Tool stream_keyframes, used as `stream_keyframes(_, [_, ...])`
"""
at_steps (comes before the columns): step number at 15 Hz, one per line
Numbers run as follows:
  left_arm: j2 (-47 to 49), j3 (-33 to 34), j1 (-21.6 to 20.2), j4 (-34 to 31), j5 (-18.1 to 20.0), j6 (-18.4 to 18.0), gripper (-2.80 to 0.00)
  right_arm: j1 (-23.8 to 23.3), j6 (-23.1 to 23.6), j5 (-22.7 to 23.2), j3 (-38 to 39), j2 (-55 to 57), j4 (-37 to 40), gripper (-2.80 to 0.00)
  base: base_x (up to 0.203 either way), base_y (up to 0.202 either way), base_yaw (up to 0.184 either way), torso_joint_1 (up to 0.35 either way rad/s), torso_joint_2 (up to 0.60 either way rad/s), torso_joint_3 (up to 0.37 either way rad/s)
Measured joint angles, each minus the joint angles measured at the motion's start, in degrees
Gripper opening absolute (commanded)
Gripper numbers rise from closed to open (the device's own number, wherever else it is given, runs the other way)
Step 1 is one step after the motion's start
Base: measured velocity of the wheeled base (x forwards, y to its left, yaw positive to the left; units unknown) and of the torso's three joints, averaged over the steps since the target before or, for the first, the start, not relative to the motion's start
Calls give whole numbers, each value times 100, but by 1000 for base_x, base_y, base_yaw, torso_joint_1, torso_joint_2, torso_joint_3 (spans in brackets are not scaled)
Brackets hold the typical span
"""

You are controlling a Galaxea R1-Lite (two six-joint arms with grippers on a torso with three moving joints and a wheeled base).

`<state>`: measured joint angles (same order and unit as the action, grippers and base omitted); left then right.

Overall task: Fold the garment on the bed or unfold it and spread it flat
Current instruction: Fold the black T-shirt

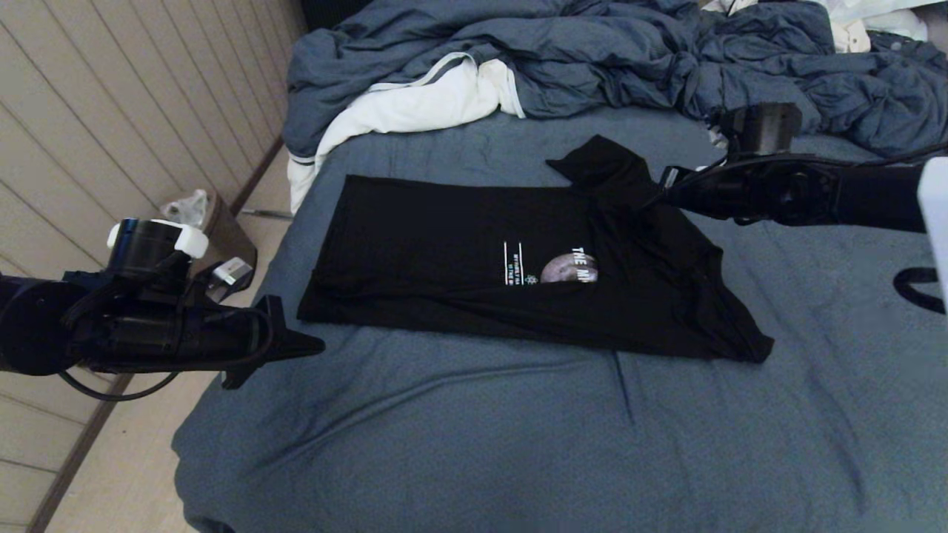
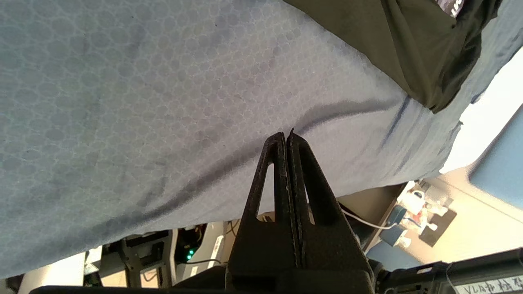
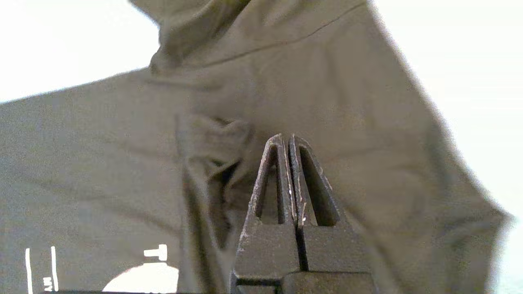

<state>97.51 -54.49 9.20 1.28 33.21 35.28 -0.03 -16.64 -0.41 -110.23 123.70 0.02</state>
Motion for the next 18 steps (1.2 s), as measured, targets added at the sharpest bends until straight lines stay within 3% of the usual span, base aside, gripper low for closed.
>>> stream_keyframes(4, [-59, 63, -6, 696, -55, -24, -280, -560, 7, 72, 921, -537, 16, -280, 0, 0, 0, 0, 0, 0])
stream_keyframes(6, [-135, 3, -6, 924, -72, -44, -280, -749, -11, 417, 1341, -799, 13, -280, 0, 0, 0, 0, 0, 0])
stream_keyframes(8, [-242, -169, -6, 915, -77, -59, -280, -811, -2, 631, 1490, -965, 33, -280, 0, 0, 0, 0, 0, 0])
stream_keyframes(13, [82, -899, 279, 760, -68, -109, -280, -787, 55, 658, 1420, -1025, 52, -280, 0, 0, 0, 0, 0, 0])
stream_keyframes(18, [844, -1340, 587, 273, -71, -746, -280, -768, 92, 691, 1390, -938, 46, -280, 0, 0, 0, 0, 0, 0])
